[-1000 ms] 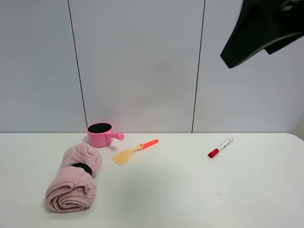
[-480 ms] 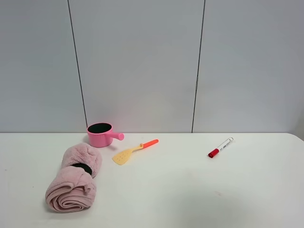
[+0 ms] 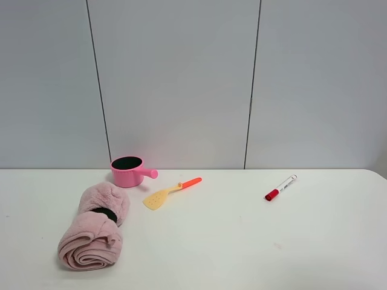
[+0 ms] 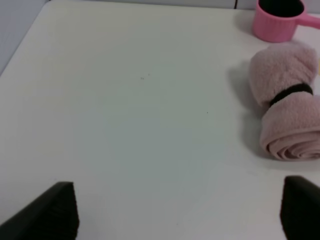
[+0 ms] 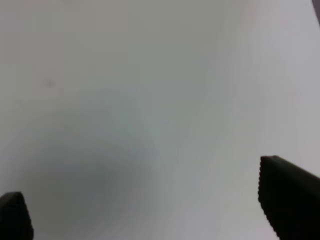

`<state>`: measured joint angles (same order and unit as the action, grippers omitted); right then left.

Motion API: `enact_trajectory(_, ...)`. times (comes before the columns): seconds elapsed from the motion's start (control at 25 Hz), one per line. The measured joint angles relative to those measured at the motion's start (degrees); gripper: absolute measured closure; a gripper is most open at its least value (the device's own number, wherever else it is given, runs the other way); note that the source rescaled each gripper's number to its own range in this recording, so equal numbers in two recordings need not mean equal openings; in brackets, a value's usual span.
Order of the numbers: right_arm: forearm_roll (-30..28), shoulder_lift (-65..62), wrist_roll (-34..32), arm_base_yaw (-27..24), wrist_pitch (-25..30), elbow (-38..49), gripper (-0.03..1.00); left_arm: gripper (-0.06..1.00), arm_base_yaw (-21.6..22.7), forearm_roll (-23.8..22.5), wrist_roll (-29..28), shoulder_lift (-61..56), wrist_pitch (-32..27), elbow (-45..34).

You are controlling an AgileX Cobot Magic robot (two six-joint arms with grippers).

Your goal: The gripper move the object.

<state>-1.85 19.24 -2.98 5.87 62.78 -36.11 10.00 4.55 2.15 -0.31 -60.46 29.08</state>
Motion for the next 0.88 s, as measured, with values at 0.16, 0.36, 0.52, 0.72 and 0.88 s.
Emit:
enact_trajectory(0.16, 2.8, -6.0, 1.5, -4.9, 1.5, 1.7, -0.01, -0.06, 0.0, 0.0, 0.0, 0.0, 0.0, 0.0)
enact_trajectory(0.36, 6.2, -12.6, 1.5, -7.1, 2.0, 5.1, -0.01, -0.06, 0.0, 0.0, 0.0, 0.0, 0.0, 0.0)
enact_trajectory(0.52, 6.3, -18.5, 1.5, -7.1, -1.0, 7.2, -0.01, -0.06, 0.0, 0.0, 0.0, 0.0, 0.0, 0.0)
enact_trajectory(0.72, 6.0, -19.3, 1.5, -7.1, -1.2, 7.9, -0.01, -0.06, 0.0, 0.0, 0.0, 0.0, 0.0, 0.0)
enact_trajectory(0.88, 5.9, -19.3, 1.5, -7.1, -1.3, 8.0, -0.01, -0.06, 0.0, 0.0, 0.0, 0.0, 0.0, 0.0)
